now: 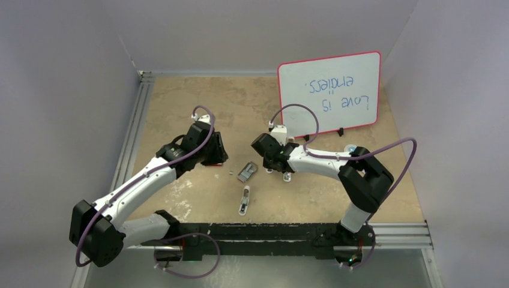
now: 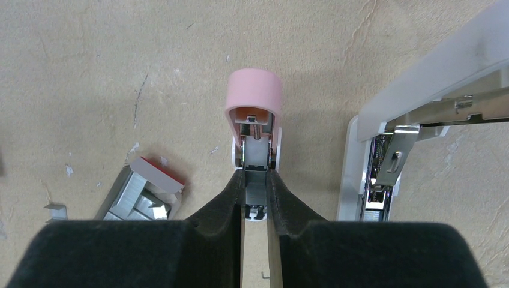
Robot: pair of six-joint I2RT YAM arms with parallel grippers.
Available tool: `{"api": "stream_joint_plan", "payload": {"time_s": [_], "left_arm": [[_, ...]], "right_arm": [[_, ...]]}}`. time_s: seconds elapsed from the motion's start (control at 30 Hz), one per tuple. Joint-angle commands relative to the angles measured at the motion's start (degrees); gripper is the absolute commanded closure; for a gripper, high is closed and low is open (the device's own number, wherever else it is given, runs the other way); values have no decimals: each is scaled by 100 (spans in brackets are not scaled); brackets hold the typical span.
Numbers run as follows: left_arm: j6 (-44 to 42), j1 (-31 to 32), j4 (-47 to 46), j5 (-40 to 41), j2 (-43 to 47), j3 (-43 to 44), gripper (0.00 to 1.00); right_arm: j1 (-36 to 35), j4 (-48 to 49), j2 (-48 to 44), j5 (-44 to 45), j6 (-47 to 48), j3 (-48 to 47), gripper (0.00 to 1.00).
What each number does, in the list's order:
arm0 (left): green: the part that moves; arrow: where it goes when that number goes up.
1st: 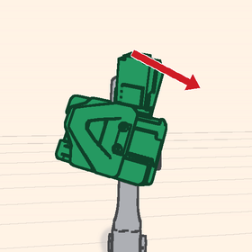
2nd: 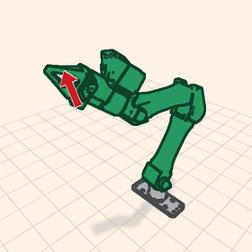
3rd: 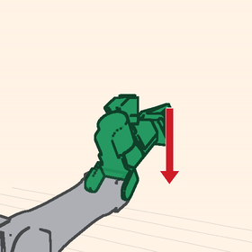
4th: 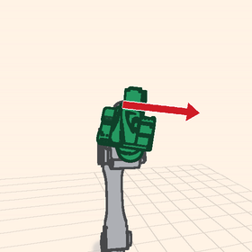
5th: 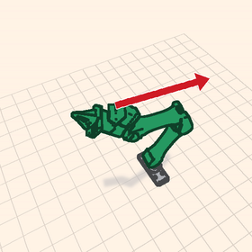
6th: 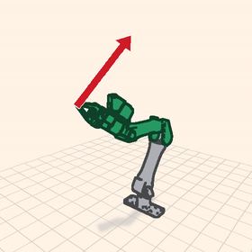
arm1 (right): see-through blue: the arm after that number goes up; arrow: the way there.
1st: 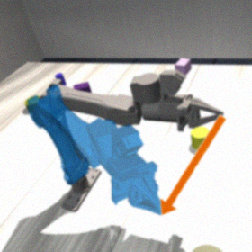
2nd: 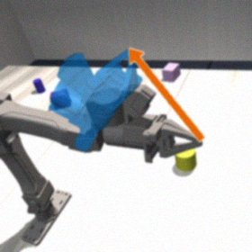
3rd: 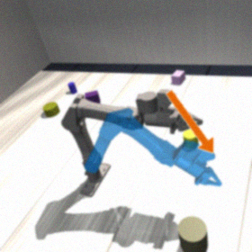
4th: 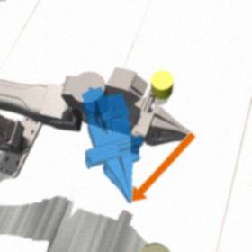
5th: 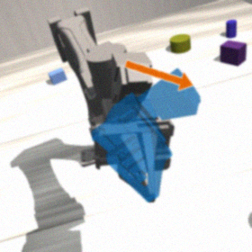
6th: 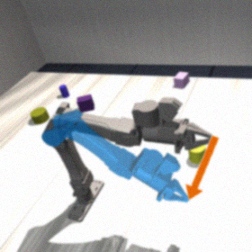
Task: Load the staples into the stapler
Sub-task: Install the staple into the stapler.
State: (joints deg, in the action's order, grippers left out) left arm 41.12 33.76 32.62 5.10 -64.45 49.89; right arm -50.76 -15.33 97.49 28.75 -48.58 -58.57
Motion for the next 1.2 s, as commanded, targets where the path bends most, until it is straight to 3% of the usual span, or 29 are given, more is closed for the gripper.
{"api": "stream_joint_plan", "payload": {"time_s": [0.0, 0.47, 1.17], "left_arm": [[-78, -45, -195, 8, 14, -14, 63], [-78, -51, -195, 8, 22, -14, 63], [-78, -54, -185, 17, 29, -23, 64]], "right_arm": [[9, 118, 4, 19, -38, 38, 89], [5, -97, -413, 166, -217, -126, 88], [7, 118, -29, 55, -292, 25, 88]]}}
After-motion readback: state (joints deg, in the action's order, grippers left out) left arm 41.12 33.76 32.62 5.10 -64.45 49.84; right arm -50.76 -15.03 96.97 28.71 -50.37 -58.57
